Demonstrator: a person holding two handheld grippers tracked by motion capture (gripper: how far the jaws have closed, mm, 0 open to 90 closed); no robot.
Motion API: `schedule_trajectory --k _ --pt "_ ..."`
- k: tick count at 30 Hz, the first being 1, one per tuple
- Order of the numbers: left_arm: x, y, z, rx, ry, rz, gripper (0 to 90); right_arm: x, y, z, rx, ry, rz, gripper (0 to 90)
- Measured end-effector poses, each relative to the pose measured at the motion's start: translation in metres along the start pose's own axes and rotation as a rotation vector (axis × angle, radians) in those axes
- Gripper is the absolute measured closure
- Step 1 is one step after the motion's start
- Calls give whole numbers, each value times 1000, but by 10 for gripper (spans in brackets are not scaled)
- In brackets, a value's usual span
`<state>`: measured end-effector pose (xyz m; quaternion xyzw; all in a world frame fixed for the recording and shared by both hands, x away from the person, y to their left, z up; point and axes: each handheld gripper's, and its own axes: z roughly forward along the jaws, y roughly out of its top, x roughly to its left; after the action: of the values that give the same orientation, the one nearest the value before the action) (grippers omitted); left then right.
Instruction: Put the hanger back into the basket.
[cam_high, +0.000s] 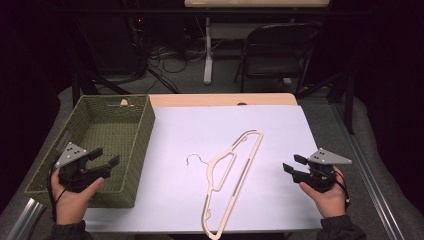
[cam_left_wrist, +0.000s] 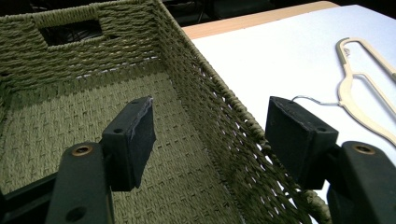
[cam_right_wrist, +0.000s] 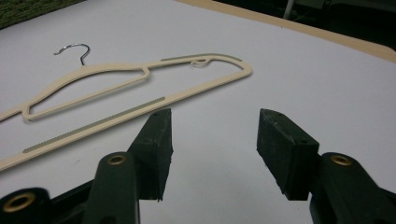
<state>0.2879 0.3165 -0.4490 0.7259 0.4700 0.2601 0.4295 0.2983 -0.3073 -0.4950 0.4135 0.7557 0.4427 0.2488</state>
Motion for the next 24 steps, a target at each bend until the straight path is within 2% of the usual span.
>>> schedule_trajectory --k 4,9,13,19,24 --pt "-1 0 -1 -1 -2 4 331 3 4 -1 8 3 -40 473" --pt "-2 2 -4 -9 -2 5 331 6 9 1 55 30 -71 491" --pt "-3 3 -6 -14 -1 5 331 8 17 4 98 47 -133 490" --pt "-3 3 -6 -25 -4 -5 330 7 37 6 81 71 -133 483" --pt "-3 4 -7 -24 -4 -4 331 7 64 11 79 130 -127 480"
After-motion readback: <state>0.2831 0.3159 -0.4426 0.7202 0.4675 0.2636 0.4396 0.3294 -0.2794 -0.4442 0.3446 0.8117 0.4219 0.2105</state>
